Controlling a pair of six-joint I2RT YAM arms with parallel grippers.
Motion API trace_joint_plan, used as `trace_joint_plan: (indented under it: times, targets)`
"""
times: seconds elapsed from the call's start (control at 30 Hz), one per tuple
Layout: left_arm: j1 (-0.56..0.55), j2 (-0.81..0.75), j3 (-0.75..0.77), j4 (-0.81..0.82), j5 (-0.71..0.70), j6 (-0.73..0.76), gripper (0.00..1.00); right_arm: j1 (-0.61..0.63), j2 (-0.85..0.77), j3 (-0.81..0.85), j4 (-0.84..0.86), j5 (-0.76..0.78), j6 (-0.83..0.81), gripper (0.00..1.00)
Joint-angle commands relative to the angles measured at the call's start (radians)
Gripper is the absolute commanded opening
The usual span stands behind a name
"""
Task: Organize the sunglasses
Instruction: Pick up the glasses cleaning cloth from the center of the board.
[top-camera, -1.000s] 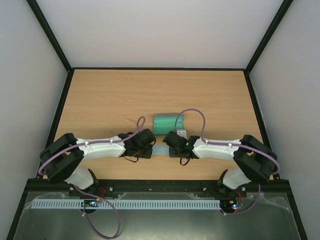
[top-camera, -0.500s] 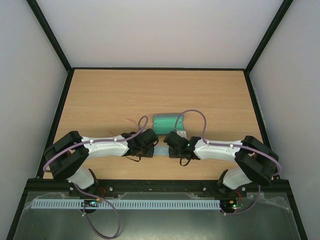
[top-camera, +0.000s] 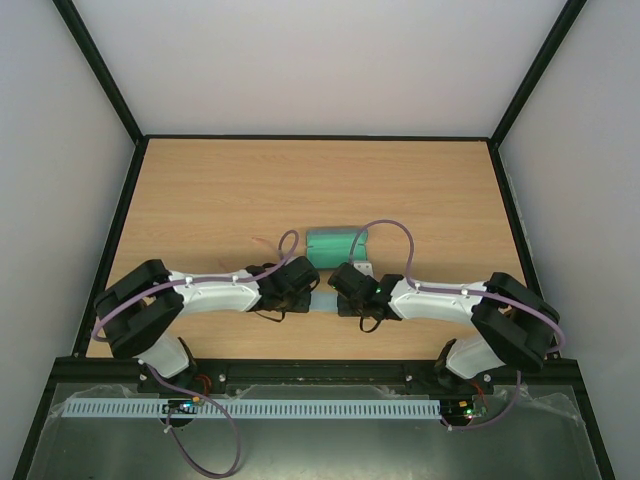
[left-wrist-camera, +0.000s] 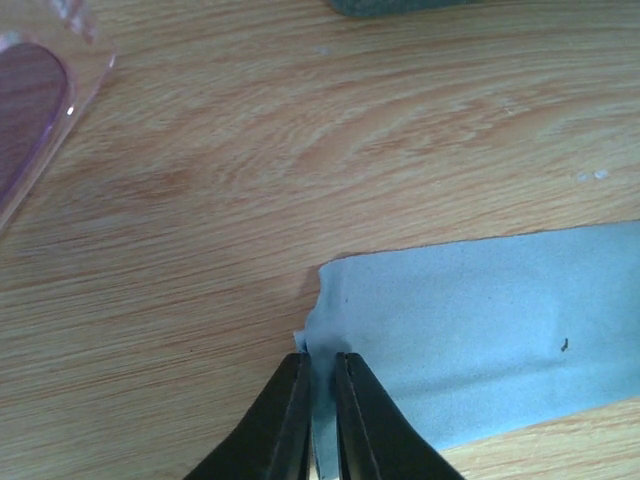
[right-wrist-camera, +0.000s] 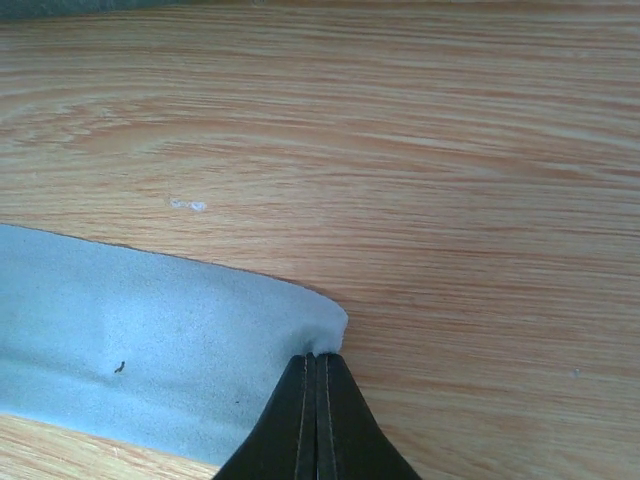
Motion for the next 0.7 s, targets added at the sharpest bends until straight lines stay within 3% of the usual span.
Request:
trace_joint_plan:
  times: [0.0,0.13,0.67]
  targets:
    - [-0.009,0.026,-0.016,-0.017,0.014,-0.005,0.07,0.000,-0.015,-0.013,0.013,0.007,0.004,0.01]
    - [-0.010,0.016,-0.031,-0.004,0.021,-0.014,0.02,0.001,-0.012,-0.009,0.017,-0.001,0.004,0.01]
    - [-0.007,-0.090,0.018,-0.052,-0.016,-0.015,0.02,0.001,-0.040,0.049,-0.033,0.015,-0.005,0.01]
